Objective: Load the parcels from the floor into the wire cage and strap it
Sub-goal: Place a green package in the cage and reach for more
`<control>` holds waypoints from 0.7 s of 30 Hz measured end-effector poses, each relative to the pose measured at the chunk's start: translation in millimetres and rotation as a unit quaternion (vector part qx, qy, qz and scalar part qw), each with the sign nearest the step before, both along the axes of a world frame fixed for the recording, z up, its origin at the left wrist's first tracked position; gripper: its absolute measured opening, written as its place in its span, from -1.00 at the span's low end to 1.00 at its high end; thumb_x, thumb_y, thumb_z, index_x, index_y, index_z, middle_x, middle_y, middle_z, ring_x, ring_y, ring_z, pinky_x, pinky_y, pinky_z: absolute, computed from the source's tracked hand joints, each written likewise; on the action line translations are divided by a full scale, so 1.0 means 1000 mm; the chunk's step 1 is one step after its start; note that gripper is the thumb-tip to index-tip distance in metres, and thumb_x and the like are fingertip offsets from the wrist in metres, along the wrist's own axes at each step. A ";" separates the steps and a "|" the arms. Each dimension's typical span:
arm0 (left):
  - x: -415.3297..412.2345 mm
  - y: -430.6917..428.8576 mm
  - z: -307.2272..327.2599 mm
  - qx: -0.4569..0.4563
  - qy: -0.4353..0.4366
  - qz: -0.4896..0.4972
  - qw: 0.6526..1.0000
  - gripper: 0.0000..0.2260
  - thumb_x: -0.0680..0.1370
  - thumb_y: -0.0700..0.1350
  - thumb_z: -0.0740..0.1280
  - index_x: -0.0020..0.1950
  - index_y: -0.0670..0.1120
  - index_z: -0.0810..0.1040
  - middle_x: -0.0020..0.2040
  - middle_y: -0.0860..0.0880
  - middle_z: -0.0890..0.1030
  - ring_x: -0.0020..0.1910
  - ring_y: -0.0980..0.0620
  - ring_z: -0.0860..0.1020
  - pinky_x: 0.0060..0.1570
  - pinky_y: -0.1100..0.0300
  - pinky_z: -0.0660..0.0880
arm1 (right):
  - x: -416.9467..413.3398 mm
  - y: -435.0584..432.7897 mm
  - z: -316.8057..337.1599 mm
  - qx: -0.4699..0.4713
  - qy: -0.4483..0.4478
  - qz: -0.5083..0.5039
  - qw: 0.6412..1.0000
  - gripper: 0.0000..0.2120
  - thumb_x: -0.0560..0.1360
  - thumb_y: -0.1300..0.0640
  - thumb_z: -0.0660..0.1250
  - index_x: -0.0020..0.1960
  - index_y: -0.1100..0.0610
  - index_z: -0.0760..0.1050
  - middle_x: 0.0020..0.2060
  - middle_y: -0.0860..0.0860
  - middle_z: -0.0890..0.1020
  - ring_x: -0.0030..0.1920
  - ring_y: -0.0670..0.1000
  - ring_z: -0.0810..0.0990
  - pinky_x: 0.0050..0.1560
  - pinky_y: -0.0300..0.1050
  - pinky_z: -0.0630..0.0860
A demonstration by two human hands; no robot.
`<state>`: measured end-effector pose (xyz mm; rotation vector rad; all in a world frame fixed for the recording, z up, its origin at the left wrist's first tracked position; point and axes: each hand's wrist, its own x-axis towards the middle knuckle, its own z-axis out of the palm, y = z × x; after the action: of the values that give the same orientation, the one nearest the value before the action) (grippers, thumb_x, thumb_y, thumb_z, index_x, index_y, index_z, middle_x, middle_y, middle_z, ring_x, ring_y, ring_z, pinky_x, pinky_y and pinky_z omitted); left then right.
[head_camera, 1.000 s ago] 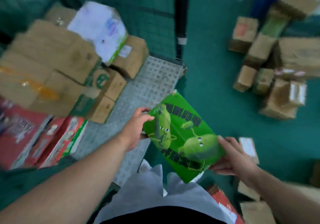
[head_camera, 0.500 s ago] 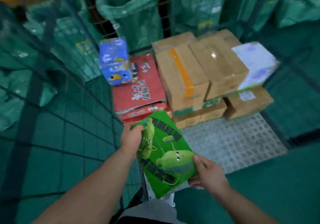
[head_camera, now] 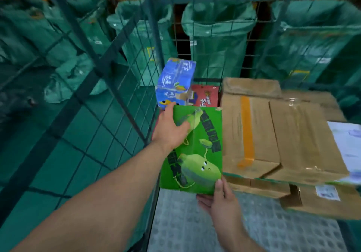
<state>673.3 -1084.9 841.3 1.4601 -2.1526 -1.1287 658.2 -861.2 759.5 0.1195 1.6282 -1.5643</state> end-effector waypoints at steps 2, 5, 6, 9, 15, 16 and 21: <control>-0.026 -0.016 0.000 0.012 0.013 -0.017 1.000 -0.37 0.50 0.06 0.41 0.53 0.25 0.25 0.22 0.17 0.55 0.06 0.10 0.60 0.08 0.18 0.52 | -0.023 -0.018 -0.009 -0.006 0.000 -0.014 1.000 -0.62 0.74 0.05 0.09 0.53 -0.01 0.37 -0.04 0.26 0.71 -0.25 0.17 0.75 -0.23 -0.04 0.69; -0.052 -0.038 -0.018 0.076 0.050 -0.059 0.994 -0.25 0.57 -0.05 0.42 0.61 0.30 0.09 0.07 0.39 0.55 -0.10 0.21 0.64 -0.03 0.23 0.57 | -0.049 -0.044 -0.030 -0.009 0.020 -0.021 1.000 -0.70 0.75 0.10 0.04 0.43 -0.04 0.37 -0.07 0.32 0.68 -0.25 0.13 0.73 -0.23 -0.09 0.66; -0.052 -0.039 -0.026 0.092 0.039 -0.070 0.993 -0.19 0.56 -0.03 0.43 0.63 0.32 -0.01 0.12 0.40 0.51 0.02 0.20 0.62 0.13 0.17 0.56 | -0.055 -0.049 -0.035 -0.002 0.031 -0.008 0.999 -0.72 0.76 0.13 0.02 0.40 -0.08 0.34 -0.10 0.30 0.66 -0.20 0.12 0.72 -0.23 -0.12 0.65; -0.036 -0.039 -0.072 0.135 0.038 -0.046 0.989 -0.24 0.41 0.09 0.50 0.54 0.32 0.24 0.27 0.36 0.55 0.22 0.23 0.58 0.43 0.00 0.43 | -0.065 -0.067 -0.050 0.064 0.115 0.045 0.990 -0.74 0.75 0.22 0.03 0.40 0.04 0.27 -0.14 0.27 0.61 -0.10 0.23 0.66 -0.23 -0.04 0.63; 0.001 -0.018 -0.111 0.146 0.012 0.029 0.989 -0.27 0.54 0.20 0.44 0.62 0.31 0.13 0.45 0.28 0.37 0.43 0.18 0.37 0.50 0.02 0.32 | -0.066 -0.094 -0.058 0.074 0.033 -0.018 0.997 -0.77 0.63 0.09 0.31 0.21 0.03 0.31 -0.20 0.23 0.69 -0.34 0.13 0.68 -0.28 0.05 0.65; -0.003 -0.018 -0.109 0.142 0.029 0.020 0.989 -0.31 0.56 0.14 0.44 0.62 0.28 0.19 0.45 0.27 0.39 0.42 0.20 0.38 0.49 0.07 0.33 | -0.066 -0.096 -0.072 0.098 0.042 -0.011 0.994 -0.74 0.57 -0.04 0.35 0.16 -0.06 0.32 -0.22 0.20 0.71 -0.32 0.14 0.71 -0.20 0.16 0.68; -0.034 -0.053 -0.102 0.138 0.040 -0.008 0.990 -0.62 0.61 -0.01 0.42 0.40 0.20 0.44 0.13 0.25 0.62 0.15 0.19 0.62 0.08 0.36 0.49 | -0.075 -0.118 -0.081 0.061 0.051 -0.016 0.997 -0.73 0.58 -0.07 0.37 0.10 0.04 0.36 -0.30 0.18 0.71 -0.32 0.19 0.71 -0.19 0.17 0.67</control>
<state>639.8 -1137.9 739.8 1.4804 -2.0201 -1.5152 583.6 -978.7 678.6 0.1320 1.8103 -1.5161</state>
